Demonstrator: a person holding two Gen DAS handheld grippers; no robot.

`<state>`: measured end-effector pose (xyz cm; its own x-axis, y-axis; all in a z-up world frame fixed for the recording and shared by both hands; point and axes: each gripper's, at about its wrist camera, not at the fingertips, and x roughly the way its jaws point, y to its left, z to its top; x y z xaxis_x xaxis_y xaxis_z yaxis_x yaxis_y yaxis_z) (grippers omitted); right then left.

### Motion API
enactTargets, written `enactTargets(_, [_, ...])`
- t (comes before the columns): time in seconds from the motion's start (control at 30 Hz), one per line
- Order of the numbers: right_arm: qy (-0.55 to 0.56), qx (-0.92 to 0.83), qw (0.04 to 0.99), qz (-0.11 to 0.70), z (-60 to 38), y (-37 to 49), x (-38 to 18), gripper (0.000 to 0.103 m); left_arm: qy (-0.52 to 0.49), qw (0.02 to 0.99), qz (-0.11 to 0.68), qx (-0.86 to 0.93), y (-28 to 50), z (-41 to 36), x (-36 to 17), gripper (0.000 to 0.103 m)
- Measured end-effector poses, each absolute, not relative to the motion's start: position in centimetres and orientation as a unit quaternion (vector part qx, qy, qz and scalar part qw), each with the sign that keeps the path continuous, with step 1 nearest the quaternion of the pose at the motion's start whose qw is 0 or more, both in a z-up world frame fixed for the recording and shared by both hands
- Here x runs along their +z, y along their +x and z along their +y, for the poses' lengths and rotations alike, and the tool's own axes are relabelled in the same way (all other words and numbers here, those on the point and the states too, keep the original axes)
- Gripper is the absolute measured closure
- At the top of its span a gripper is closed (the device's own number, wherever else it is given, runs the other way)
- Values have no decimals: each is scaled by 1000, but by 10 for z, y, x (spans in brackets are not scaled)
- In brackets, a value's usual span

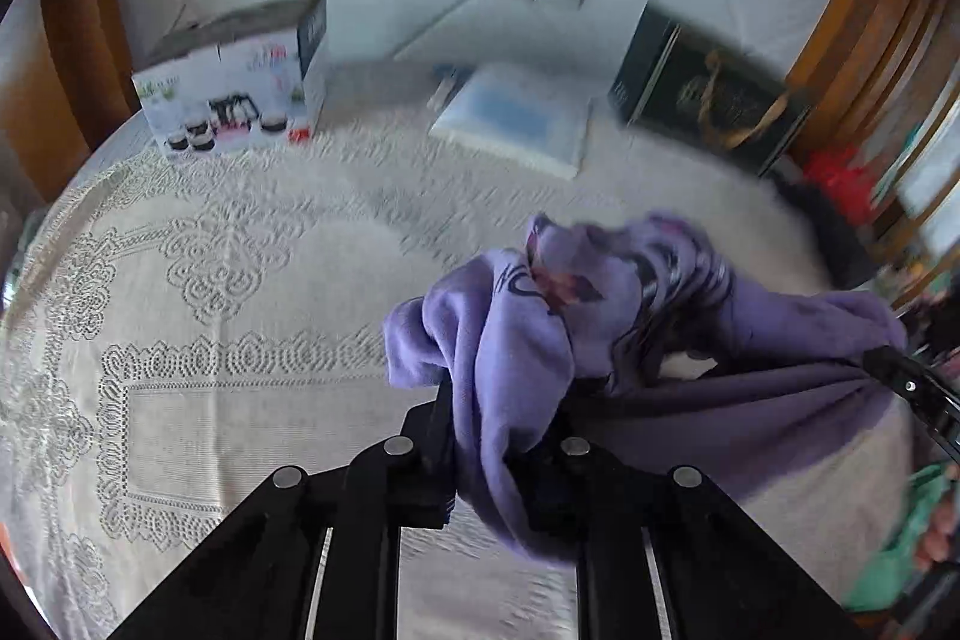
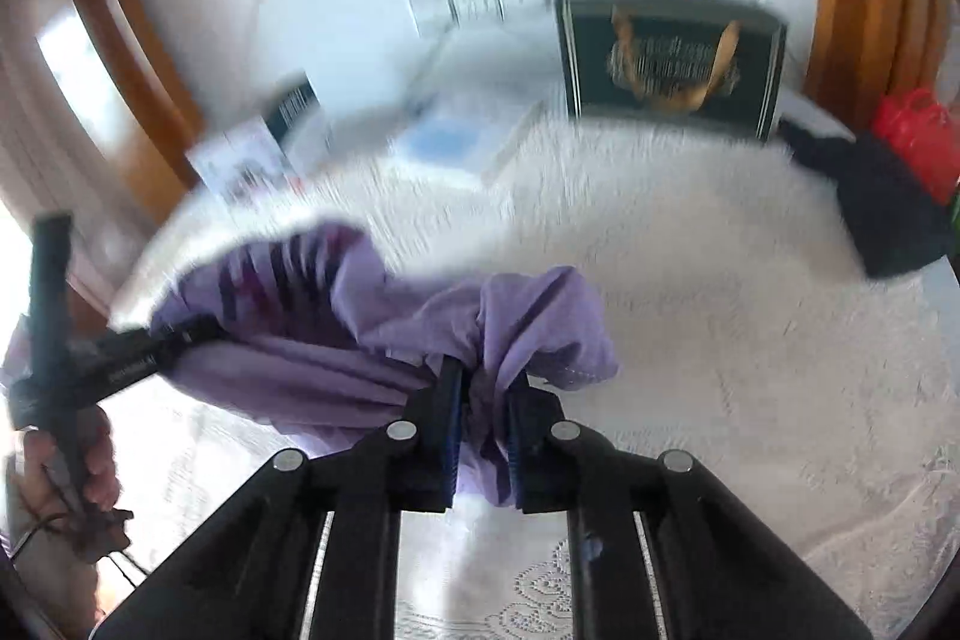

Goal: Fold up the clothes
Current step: 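Grasp the lavender T-shirt with the left gripper while the right gripper grasps another part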

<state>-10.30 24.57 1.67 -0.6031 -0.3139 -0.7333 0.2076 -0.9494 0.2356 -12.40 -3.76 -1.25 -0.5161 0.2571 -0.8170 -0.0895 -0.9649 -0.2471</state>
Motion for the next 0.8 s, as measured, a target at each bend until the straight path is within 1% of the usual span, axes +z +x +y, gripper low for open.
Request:
enactTargets(0.07, [396, -905, 136, -72, 256, -96, 41, 91, -480, 137, -122, 858, -121, -36, 1, 86])
enactTargets(0.13, [385, -913, 110, -80, 272, -86, 55, 91, -488, 147, -132, 850, -112, -34, 5, 82])
enactTargets(0.23, [406, -907, 65, -86, 294, -77, 49, 89, -505, 172, -124, 837, -97, -15, -4, 79])
enactTargets(0.27, [417, -904, 52, -85, 300, -73, 42, 82, -511, 193, -125, 828, -93, -7, -9, 78])
enactTargets(0.3, [431, -898, 40, -81, 303, -71, 32, 76, -524, 210, -125, 816, -93, -2, -15, 75])
enactTargets(0.33, [447, -891, 28, -76, 305, -68, 21, 63, -534, 217, -120, 808, -92, 3, -19, 73])
enactTargets(0.37, [457, -886, 21, -74, 308, -66, 12, 50, -543, 221, -114, 802, -91, 8, -24, 65])
enactTargets(0.43, [468, -880, 18, -74, 312, -60, -2, 43, -547, 221, -99, 801, -83, 18, -25, 43])
enactTargets(0.47, [473, -878, 19, -77, 314, -55, -7, 43, -548, 222, -97, 801, -80, 21, -25, 15])
enactTargets(0.5, [477, -875, 20, -80, 315, -51, -12, 43, -548, 224, -96, 800, -77, 23, -25, 0])
enactTargets(0.67, [495, -864, 24, -89, 319, -38, -32, 43, -547, 207, -75, 808, -71, 20, -25, 0])
enactTargets(0.8, [510, -855, 16, -91, 326, -34, -50, 42, -557, 161, -49, 813, -95, -2, -47, 0])
